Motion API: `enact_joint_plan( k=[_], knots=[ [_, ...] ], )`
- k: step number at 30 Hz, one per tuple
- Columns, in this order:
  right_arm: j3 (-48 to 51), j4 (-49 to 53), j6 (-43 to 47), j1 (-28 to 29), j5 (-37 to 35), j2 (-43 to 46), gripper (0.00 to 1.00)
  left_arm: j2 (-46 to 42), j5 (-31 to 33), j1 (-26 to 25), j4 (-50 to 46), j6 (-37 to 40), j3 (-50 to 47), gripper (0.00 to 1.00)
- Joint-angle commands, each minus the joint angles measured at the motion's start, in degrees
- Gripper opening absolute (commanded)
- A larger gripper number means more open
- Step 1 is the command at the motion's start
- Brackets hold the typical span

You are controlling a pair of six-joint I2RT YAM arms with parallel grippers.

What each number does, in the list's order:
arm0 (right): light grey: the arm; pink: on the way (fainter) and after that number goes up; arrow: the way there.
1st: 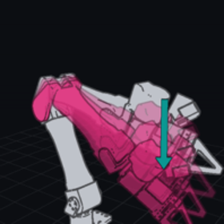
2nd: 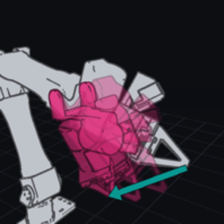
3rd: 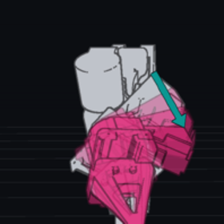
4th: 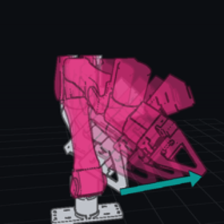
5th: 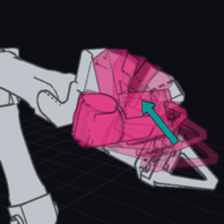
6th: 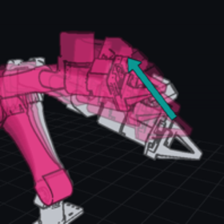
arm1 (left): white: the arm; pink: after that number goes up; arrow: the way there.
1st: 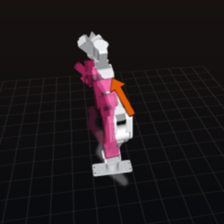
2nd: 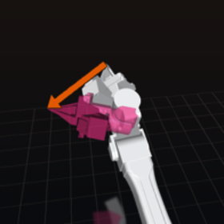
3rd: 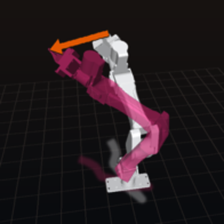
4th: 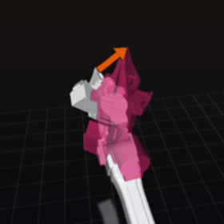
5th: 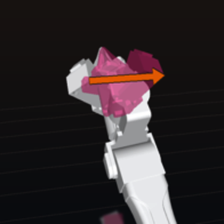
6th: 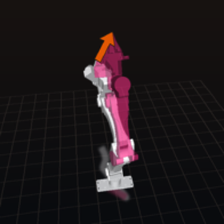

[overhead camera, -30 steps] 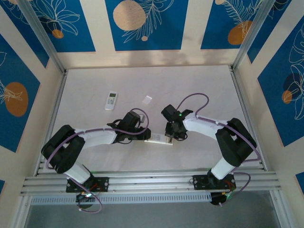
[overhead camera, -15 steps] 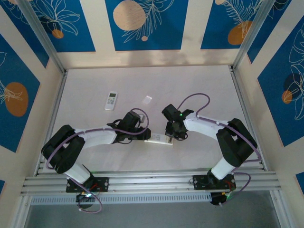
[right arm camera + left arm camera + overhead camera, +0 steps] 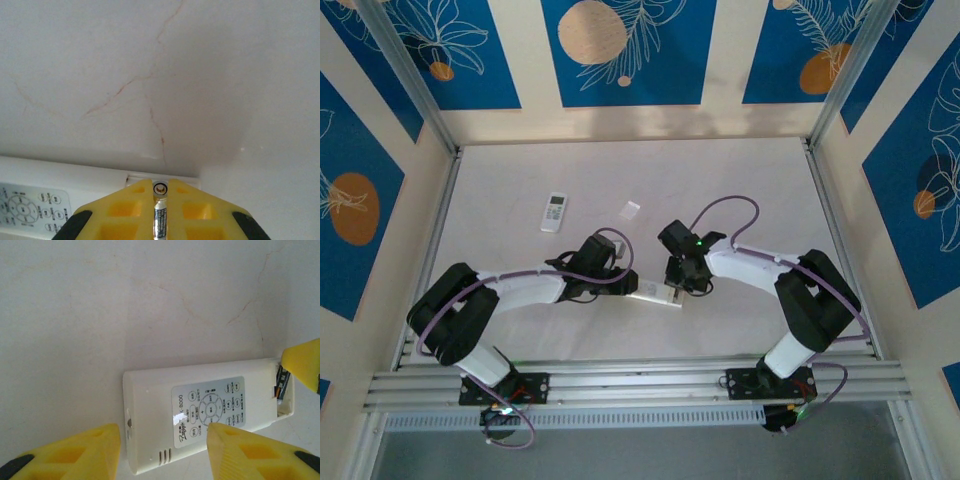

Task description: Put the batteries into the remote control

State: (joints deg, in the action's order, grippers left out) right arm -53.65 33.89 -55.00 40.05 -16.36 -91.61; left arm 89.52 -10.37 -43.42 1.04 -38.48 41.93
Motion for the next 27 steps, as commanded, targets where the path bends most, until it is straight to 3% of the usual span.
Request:
enact_joint_plan(
  k=[1, 11, 18, 27],
  knots=[
    [0.1, 0.93, -1.4, 1.47, 0.54, 0.36, 0.11, -0.05, 0.88, -0.7, -0.34, 0.85, 0.77, 0.5],
    [-0.55, 4.84, -4.52, 1.48, 1.44, 1.52, 0.15, -0.22, 0.75, -0.71, -0.35, 0.71, 0.61, 0.5],
    [-1.2, 5.07, -4.69, 0.8, 3.17, 2.33, 0.23, -0.23, 0.8, -0.71, -0.25, 0.68, 0.52, 0.5],
    [-1.73, 5.58, -3.33, -0.1, 2.85, 2.99, 0.21, -0.08, 0.79, -0.7, -0.05, 0.7, 0.67, 0.5]
  ],
)
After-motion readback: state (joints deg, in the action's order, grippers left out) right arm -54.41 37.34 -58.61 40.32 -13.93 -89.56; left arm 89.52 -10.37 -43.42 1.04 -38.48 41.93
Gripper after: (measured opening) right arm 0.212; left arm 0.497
